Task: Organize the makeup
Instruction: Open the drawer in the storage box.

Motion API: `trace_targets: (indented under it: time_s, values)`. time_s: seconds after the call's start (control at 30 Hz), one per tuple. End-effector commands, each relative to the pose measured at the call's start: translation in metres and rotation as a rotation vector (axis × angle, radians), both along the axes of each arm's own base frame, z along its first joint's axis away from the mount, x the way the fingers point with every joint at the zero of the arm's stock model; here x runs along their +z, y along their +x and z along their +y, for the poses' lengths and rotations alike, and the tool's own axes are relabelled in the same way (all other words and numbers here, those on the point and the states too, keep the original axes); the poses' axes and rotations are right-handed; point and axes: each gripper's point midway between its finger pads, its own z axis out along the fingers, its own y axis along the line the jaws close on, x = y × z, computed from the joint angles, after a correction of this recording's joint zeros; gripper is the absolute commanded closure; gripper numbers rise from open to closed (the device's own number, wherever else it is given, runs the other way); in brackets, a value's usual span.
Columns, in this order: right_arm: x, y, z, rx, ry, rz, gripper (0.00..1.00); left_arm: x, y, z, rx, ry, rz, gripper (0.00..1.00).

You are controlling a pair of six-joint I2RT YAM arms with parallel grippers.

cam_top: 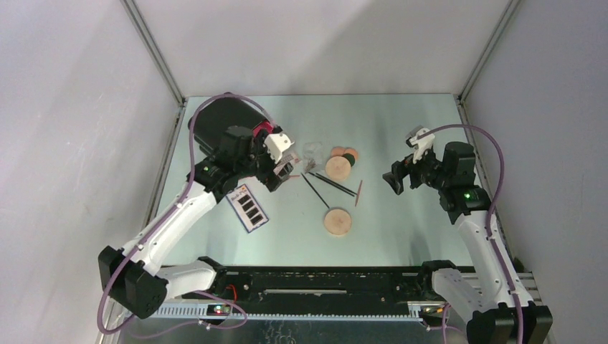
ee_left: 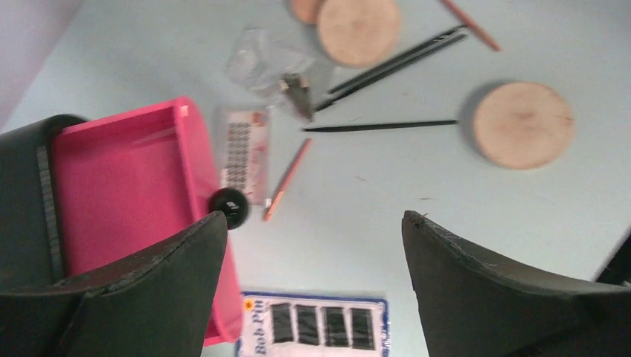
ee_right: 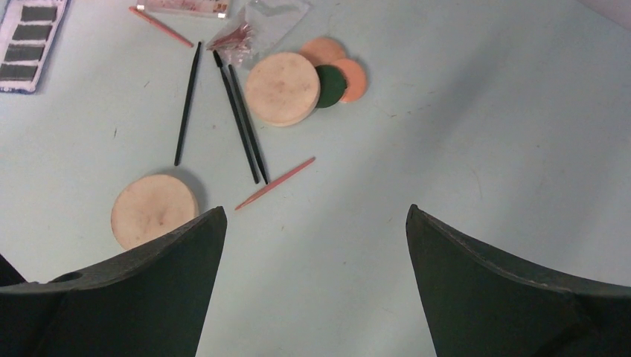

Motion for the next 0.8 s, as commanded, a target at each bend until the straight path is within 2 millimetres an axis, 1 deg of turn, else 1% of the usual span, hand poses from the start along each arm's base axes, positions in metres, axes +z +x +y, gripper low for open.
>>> trace_targets:
  time_s: [0.0,0.1,0.23,0.4,0.57,0.77]
  values:
    - [-0.007,-0.004,0.008,0.066,-0.044,-0.001,0.00,0.006,-0.040,-0.030,-0.236,-0.162,0.023,0.08]
    - [-0.014,-0.010,0.020,0.125,-0.069,0.010,0.00,0.005,-0.056,-0.035,-0.328,-0.179,0.009,0.07]
    - [-0.027,-0.011,0.036,0.179,-0.113,0.034,0.00,0.009,-0.060,-0.034,-0.354,-0.179,-0.018,0.06]
    - [-0.037,-0.015,0.055,0.238,-0.150,0.046,0.00,0.017,-0.056,-0.032,-0.366,-0.148,-0.052,0.05]
    - [-0.044,-0.022,0.079,0.316,-0.174,0.067,0.00,0.010,-0.048,-0.026,-0.355,-0.076,-0.046,0.05]
    - [-0.059,-0.034,0.103,0.407,-0.200,0.132,0.01,0.003,-0.048,-0.025,-0.317,-0.099,-0.042,0.05]
